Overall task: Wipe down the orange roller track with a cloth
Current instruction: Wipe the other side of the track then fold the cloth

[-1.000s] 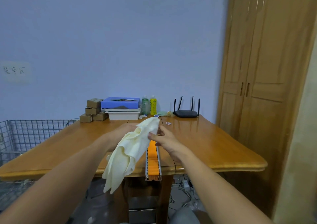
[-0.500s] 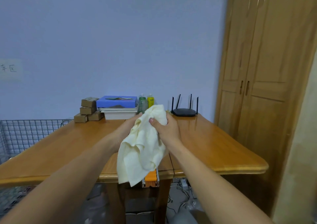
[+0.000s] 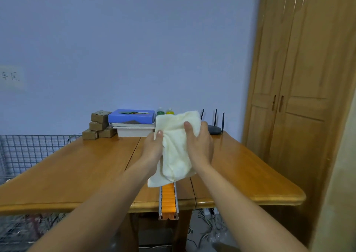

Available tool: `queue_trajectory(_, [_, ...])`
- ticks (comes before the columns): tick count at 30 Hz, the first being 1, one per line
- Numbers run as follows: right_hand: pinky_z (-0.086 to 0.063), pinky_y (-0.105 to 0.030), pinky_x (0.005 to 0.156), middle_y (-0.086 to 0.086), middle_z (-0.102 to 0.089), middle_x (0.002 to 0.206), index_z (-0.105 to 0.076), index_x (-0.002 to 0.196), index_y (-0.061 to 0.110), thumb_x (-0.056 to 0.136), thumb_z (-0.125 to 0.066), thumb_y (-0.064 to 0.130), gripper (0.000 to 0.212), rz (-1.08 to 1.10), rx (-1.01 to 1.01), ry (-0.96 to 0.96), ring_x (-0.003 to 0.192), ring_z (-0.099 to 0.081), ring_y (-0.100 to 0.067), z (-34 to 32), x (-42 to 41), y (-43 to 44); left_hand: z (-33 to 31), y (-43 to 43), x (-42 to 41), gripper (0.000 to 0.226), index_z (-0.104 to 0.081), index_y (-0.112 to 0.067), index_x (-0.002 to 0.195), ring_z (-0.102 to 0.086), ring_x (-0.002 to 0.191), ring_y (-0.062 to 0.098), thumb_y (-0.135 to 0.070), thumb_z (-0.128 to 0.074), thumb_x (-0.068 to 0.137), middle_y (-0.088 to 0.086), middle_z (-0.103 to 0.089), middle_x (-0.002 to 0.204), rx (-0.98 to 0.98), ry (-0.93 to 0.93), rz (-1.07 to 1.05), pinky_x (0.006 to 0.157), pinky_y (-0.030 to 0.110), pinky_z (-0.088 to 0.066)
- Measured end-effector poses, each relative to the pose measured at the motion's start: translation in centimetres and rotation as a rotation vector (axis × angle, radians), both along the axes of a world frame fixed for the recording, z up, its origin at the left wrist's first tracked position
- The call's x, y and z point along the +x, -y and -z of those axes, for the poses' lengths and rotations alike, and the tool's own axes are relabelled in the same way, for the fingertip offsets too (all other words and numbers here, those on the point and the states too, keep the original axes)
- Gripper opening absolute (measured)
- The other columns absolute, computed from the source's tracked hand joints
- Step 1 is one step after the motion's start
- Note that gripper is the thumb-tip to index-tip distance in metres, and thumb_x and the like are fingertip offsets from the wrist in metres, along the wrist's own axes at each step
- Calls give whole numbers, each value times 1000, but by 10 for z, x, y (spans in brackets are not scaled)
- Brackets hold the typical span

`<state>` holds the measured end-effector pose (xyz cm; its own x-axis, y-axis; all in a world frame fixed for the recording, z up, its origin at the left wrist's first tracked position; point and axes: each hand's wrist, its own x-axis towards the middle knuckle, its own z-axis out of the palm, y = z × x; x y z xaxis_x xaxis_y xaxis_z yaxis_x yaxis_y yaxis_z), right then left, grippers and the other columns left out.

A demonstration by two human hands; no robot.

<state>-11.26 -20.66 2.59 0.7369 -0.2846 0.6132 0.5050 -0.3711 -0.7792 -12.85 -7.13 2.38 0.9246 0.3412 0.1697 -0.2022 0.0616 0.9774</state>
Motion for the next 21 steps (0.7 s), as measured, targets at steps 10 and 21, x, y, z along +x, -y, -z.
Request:
queue_trajectory(10, [-52, -39, 71, 3, -61, 88, -48, 91, 29, 100, -41, 61, 34, -143, 84, -12, 84, -61, -17, 16, 8, 12, -8, -4, 13, 27, -66, -28, 107, -71, 101, 24, -37, -40, 108, 2, -74, 108, -77, 110, -80, 90, 45, -58])
queue_trajectory(21, [-54, -47, 71, 2, -62, 81, -54, 92, 25, 101, -45, 55, 32, -175, 206, 44, 67, -56, -2, 6, 6, 20, -12, 0, 16, 25, -67, -30, 101, -70, 99, 18, -37, -44, 108, -2, -73, 104, -21, 265, -102, 87, 41, -57])
